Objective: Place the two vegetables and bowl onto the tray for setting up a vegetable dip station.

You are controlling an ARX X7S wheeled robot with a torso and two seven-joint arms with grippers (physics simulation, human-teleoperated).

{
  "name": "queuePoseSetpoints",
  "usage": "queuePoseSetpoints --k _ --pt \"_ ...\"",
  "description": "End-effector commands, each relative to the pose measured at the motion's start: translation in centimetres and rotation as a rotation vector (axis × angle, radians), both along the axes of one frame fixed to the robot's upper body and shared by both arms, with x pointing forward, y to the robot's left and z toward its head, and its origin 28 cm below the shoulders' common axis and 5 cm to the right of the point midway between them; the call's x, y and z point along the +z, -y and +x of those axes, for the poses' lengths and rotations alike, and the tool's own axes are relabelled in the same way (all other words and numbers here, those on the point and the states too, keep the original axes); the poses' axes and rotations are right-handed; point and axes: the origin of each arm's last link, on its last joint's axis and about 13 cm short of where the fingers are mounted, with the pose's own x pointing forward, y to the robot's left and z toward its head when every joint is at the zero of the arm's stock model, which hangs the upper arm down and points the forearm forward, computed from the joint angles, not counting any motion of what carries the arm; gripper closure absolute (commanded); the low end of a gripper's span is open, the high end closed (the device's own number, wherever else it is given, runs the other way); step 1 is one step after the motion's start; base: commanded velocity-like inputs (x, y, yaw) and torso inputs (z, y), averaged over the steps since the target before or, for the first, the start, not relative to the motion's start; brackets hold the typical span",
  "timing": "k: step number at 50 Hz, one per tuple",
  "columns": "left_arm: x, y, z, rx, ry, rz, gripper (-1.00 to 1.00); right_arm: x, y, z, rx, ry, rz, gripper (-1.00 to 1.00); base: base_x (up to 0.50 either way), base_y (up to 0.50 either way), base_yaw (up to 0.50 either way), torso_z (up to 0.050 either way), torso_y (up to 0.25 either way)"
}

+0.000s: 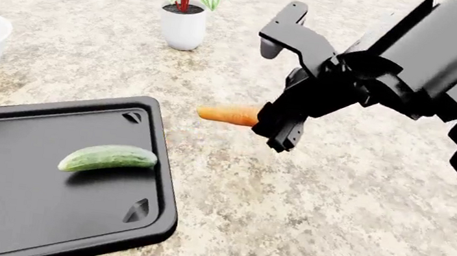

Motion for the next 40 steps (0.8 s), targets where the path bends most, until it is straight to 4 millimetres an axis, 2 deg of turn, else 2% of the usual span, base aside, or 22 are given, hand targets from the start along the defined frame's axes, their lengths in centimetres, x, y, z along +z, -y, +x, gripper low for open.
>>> queuePoseSetpoints --k 1,4,9,18,29,40 --pt "0.1 0.2 -0.1 -0.003 0.004 -0.001 -1.00 4.3 -1.2 -3.9 0.081 0.150 -0.018 1.00 0.00 0.00 0.00 0.000 0.000" --pt "0.3 0.4 -0.5 -0.006 0.004 0.000 -1.00 5.3 -2.2 -4.7 0.115 0.166 -0.038 1.00 0.00 0.00 0.00 0.000 0.000" --pt "0.4 0.4 -0.5 -0.006 0.006 -0.001 -1.00 5.6 -3.9 -5.4 0.216 0.167 -0.072 1.00 0.00 0.00 0.00 0.000 0.000" --pt "0.5 0.2 -0.4 -0.003 0.011 -0.005 -1.00 4.5 -6.3 -4.6 0.358 0.151 -0.105 1.00 0.00 0.00 0.00 0.000 0.000" --pt "0.2 0.0 -0.2 -0.001 0.005 -0.005 -1.00 4.5 -8.7 -3.1 0.416 0.162 -0.101 1.00 0.00 0.00 0.00 0.000 0.000" --pt "0.2 0.2 -0.2 -0.005 0.003 0.000 -1.00 2.2 -10.5 -1.9 0.480 0.088 -0.148 1.00 0.00 0.00 0.00 0.000 0.000"
